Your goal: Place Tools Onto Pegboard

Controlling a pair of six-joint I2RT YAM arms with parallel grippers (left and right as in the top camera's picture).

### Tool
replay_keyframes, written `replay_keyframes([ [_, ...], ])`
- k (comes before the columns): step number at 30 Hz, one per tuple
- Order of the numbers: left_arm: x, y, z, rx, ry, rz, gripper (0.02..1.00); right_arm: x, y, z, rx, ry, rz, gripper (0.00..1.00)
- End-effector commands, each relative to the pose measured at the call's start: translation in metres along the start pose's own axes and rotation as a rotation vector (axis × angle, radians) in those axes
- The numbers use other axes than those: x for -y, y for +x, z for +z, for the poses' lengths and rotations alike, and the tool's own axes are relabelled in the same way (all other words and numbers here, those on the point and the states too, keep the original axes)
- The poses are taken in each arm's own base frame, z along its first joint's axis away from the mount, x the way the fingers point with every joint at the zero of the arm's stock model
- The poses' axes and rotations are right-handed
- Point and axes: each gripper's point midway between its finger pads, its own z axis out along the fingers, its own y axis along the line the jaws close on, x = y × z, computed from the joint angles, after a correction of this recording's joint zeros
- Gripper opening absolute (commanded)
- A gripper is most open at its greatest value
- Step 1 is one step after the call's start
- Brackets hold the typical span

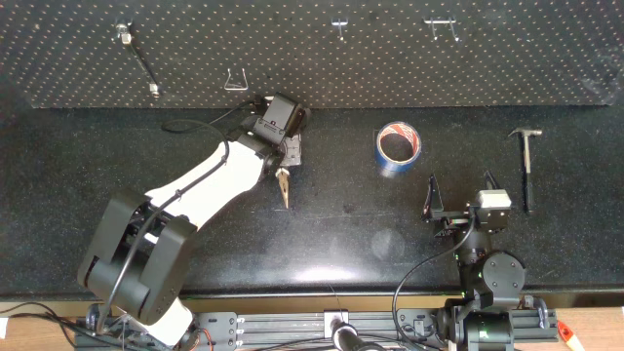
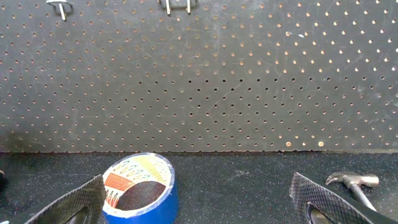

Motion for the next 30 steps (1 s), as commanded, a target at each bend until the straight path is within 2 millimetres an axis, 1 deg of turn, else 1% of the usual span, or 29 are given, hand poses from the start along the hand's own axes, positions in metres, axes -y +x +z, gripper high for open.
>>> replay_keyframes([
  [1,0.0002,0.0215,0.0180,-0.086,0.008,-0.013,0.579,-0.0004,0.0014,-0.0001,-0.002,0.000,-0.014,0.965],
  [3,0.0002,0.0215,0.0180,-0.086,0.008,-0.013,0.568,-0.0004,0.0014,-0.0001,-0.002,0.000,-0.014,0.965],
  [6,0.0002,0.0215,0.0180,-0.086,0.008,-0.013,0.520,-0.0004,0.0014,-0.0001,-0.002,0.000,-0.014,0.963],
  [10,0.0002,0.0215,0.0180,-0.086,0.008,-0.013,0.507,-0.0004,0.0014,-0.0001,-0.002,0.000,-0.014,0.965],
  [12,0.0002,0.0215,0.0180,-0.086,0.008,-0.013,0.461,-0.0004,0.0014,-0.0001,-0.002,0.000,-0.014,0.965],
  [15,0.0002,0.0214,0.0180,-0.085,0.008,-0.013,0.443,-0.0004,0.0014,-0.0001,-0.002,0.000,-0.014,0.965],
  [17,0.0003,0.0213,0.0180,-0.085,0.008,-0.013,0.286,-0.0004,0.0014,-0.0001,-0.002,0.000,-0.014,0.965],
  [18,0.0008,0.0202,0.0181,-0.081,0.011,-0.014,0.069,-0.0004,0.0014,-0.0001,-0.002,0.000,-0.014,0.965],
  [19,0.0016,0.0190,0.0182,-0.076,0.014,-0.015,0.027,-0.0004,0.0014,-0.0001,-0.002,0.000,-0.014,0.965],
  [21,0.0016,0.0149,0.0185,-0.059,0.014,-0.018,0.029,-0.0004,0.0014,-0.0001,-0.002,0.000,-0.014,0.963],
  [22,-0.0021,0.0152,0.0186,-0.058,-0.004,-0.017,0.029,-0.0004,0.0014,-0.0001,-0.002,0.000,-0.014,0.965],
  [25,-0.0017,0.0156,0.0186,-0.061,-0.002,-0.017,0.029,-0.0003,0.0014,-0.0001,-0.002,0.000,-0.014,0.963],
  [28,-0.0060,0.0137,0.0186,-0.048,-0.027,-0.006,0.027,-0.0004,0.0014,-0.0001,-0.002,0.000,-0.014,0.965],
  [29,-0.0064,0.0149,0.0185,-0.054,-0.026,0.074,0.027,-0.0004,0.0014,-0.0001,-0.002,0.000,-0.014,0.963],
  [30,-0.0069,0.0164,0.0184,-0.060,-0.027,0.094,0.029,-0.0004,0.0014,-0.0001,-0.002,0.000,-0.014,0.967],
])
